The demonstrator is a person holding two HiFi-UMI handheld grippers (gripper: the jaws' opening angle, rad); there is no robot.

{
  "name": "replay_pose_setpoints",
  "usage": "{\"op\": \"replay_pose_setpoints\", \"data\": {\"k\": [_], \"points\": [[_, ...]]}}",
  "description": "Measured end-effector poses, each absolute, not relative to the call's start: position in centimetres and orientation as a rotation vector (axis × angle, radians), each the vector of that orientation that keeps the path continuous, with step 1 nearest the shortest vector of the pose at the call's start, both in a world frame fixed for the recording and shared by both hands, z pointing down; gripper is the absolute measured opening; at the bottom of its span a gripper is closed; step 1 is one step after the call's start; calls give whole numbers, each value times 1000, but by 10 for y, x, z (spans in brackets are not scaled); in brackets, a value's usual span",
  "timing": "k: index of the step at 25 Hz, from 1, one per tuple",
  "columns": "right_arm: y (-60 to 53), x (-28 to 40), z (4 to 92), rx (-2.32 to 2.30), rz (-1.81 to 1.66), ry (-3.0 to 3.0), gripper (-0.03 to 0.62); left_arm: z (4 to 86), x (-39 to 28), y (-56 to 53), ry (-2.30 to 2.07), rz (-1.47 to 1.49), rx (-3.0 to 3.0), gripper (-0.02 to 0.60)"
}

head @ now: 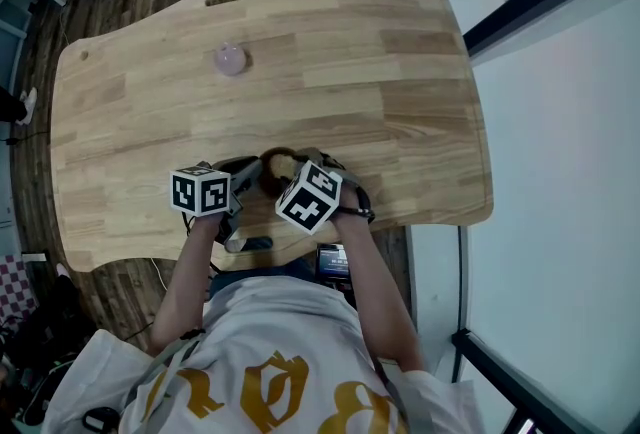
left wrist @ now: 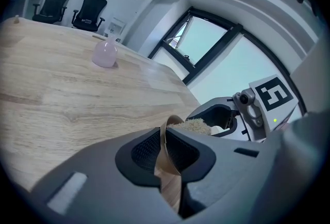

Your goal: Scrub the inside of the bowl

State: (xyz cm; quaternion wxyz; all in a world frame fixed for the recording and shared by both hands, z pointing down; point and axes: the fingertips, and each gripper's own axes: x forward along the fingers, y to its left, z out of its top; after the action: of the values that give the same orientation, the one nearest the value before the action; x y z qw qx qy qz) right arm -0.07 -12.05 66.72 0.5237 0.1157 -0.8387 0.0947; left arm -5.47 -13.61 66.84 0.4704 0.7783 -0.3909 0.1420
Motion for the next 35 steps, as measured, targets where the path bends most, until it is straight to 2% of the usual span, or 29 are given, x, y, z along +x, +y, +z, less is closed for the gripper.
{"op": "replay_pose_setpoints", "data": {"k": [6, 20, 24, 30, 32, 33, 35], "points": [[-129, -5, 667, 338, 151, -2028, 184, 671, -60, -141, -974, 337, 1893, 28], [-145, 13, 633, 591, 521, -2250, 184, 695, -92, -149, -1134, 331, 1782, 28], [-155, 18, 607, 701, 517, -2312, 184, 688, -108, -157, -1260, 290, 1757, 101], [-160, 29, 566, 944, 392, -2392, 184, 636, -122, -158, -1465, 338, 1902, 104], [-155, 24, 557, 963, 283, -2398, 184, 607, -118, -157, -1516, 405, 2015, 76], [-151, 23, 552, 973, 234, -2400, 184, 593, -114, -156, -1527, 404, 2058, 16], [-147, 20, 540, 1004, 190, -2427, 184, 567, -104, -154, -1530, 356, 2124, 2]]}}
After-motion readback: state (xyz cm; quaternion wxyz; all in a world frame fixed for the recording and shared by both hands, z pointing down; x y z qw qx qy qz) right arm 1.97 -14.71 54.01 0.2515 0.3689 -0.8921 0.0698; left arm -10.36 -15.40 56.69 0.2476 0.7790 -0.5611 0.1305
